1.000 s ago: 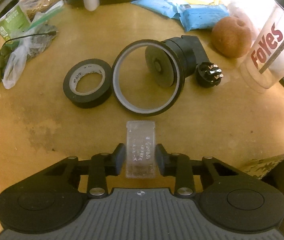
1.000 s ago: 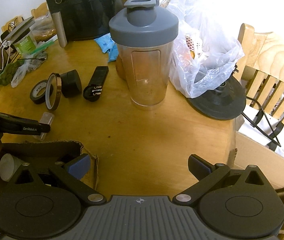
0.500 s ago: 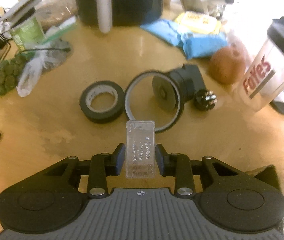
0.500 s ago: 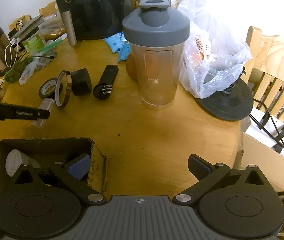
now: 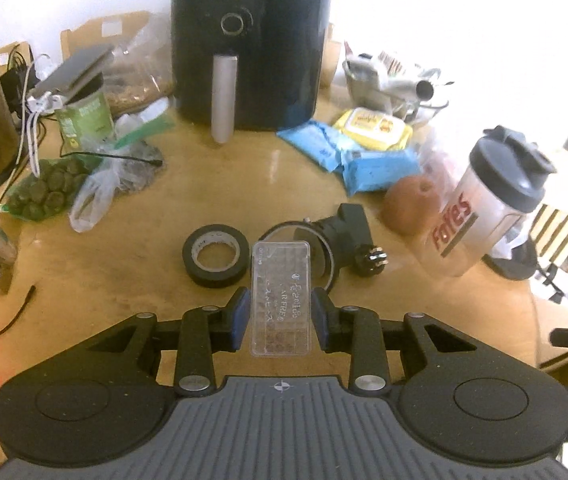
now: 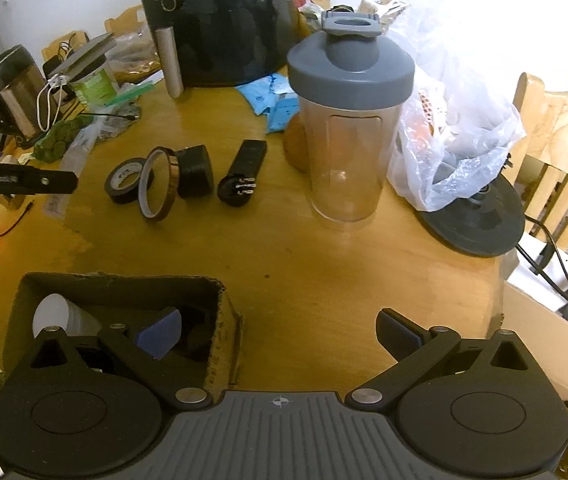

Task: Organize rigid objects
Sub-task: 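Lift the clear case with the left tool while the right tool approaches the black plug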

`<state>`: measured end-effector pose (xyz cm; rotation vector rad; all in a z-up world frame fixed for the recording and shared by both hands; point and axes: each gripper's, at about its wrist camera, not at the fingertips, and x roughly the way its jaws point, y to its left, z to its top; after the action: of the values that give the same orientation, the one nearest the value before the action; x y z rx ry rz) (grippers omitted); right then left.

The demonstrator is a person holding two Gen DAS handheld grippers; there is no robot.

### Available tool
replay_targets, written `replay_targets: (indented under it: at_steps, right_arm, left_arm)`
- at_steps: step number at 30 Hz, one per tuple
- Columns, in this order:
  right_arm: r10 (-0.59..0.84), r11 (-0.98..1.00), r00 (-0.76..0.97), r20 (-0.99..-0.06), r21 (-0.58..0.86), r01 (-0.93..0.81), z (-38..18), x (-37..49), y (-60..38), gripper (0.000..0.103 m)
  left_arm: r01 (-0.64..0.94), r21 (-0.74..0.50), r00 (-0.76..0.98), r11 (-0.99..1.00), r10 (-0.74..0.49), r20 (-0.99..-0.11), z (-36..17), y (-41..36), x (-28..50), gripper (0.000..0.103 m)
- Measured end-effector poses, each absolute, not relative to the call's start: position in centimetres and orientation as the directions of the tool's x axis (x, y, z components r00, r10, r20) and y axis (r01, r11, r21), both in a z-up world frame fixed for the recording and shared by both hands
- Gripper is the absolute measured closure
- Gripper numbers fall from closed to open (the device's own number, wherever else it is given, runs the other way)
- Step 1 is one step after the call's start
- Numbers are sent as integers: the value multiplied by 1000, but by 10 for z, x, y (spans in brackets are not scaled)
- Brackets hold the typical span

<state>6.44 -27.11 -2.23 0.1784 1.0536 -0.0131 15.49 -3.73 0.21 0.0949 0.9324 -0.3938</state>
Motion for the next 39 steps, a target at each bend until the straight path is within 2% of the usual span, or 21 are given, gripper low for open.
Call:
replay_targets:
  at_steps: [12,22,24,31,39]
  right_arm:
    - [92,989,514,-853,138,51,-21,70,-256,1]
    - [109,992,540,-834,129,-2,-23,90,-242,2]
    - [110,993,547,-830,121,-16,-23,95,-240,8]
    - [122,993,560,-820,105,-61,-29,118,-236,12]
    - [118,990,545,-830,58,-126,-45,150,-224,21]
  left_arm:
    - [358,-129,541,925,-318,-779,23,-10,106,70]
    - [271,-180,549,946,-305,-778,31,13,82,70]
    - [254,-183,554,950,-298,-778,32,16,79,70]
    - [214,-193,560,958,-282,-779,33,28,74,70]
    - [171,-203,562,964,-264,-784,31,39,73,70]
